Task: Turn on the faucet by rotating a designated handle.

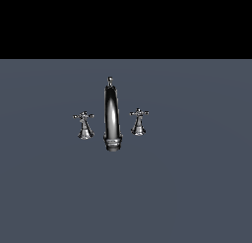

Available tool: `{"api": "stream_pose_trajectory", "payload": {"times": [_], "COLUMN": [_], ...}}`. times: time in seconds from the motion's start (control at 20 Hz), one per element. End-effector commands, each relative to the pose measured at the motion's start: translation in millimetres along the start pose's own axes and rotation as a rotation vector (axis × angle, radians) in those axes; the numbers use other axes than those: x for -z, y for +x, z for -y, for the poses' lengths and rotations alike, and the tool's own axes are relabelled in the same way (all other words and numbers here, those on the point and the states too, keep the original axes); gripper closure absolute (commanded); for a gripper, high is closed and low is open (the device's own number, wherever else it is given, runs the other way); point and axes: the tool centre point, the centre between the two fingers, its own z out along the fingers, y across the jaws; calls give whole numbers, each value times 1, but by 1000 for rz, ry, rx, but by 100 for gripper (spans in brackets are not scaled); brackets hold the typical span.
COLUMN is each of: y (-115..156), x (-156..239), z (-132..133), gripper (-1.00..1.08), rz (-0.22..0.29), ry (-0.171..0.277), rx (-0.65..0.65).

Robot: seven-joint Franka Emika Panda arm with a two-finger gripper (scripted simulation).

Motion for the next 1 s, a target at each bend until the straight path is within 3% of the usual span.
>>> {"api": "stream_pose_trajectory", "payload": {"times": [0.0,0.05,0.1,0.15,0.2,0.25,0.3,0.35,0.4,0.45,0.5,0.55,0.6,0.65,0.75,0.8,0.85,0.9,0.95], "y": [-4,2,4,3,8,11,19,26,30,39,46,54,50,51,79,88,92,104,111], "x": [-2,-17,-25,-44,-66,-83,-88,-105,-121,-130,-141,-151,-182,-200,-212,-224,-239,-245,-259], "z": [3,-6,-3,-29,-5,-20,-19,-38,-46,-45,-60,-48,-54,-40,-30,-22,-28,-44,-28], "gripper": [54,34,17,15,11,6,-4,-10,-2,-2,2,25,42,65,84,75,82,93,79], "rz": [27,65,74,138,173,196,200,202,217,222,226,225,271,289,253,251,256,237,236], "ry": [5,20,-14,2,-7,1,-26,-12,30,-7,-15,-60,-81,-87,-33,-58,-52,-12,0], "rx": [0,-1,-13,-56,-20,-64,-61,-83,-137,-126,-118,-60,-88,-88,-91,-58,-93,-173,-190]}}
